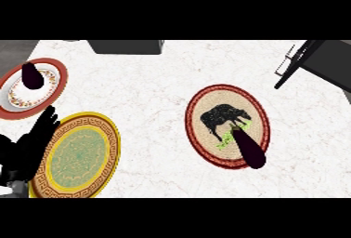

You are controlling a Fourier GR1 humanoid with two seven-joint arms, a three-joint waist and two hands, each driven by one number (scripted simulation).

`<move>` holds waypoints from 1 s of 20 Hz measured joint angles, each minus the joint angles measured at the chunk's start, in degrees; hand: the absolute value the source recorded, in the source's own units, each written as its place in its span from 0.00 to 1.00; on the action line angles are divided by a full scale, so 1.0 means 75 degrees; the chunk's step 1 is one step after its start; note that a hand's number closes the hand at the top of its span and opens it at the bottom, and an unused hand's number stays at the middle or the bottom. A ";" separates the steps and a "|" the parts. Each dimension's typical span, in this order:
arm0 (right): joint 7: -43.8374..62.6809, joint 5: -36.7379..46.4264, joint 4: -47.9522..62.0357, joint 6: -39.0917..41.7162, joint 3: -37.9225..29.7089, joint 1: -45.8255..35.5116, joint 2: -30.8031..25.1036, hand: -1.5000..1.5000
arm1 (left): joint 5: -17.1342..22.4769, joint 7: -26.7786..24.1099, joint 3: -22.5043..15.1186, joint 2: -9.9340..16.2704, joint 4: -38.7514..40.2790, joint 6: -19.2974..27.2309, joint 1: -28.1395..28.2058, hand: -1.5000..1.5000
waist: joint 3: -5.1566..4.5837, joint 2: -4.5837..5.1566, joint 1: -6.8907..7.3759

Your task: Pick the sweet potato from the placemat and place it in the tiered shelf

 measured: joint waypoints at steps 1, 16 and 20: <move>-0.0073 0.0099 0.0277 -0.0126 0.0074 -0.0096 -0.0077 1.00 | -0.0003 -0.0044 0.0054 0.0031 0.0093 -0.0054 -0.0022 0.50 | 0.0002 0.0004 0.0007; -0.2099 0.0783 0.4165 -0.2552 0.0082 -0.0431 -0.0709 1.00 | -0.0244 0.0100 0.0163 -0.0203 -0.0109 -0.0130 0.0025 0.50 | 0.0008 0.0024 0.0053; -0.2540 0.0850 0.5310 -0.2989 0.0027 -0.0676 -0.0902 1.00 | -0.0266 0.0123 0.0237 -0.0199 0.0035 -0.0207 -0.0162 0.50 | 0.0006 0.0029 0.0062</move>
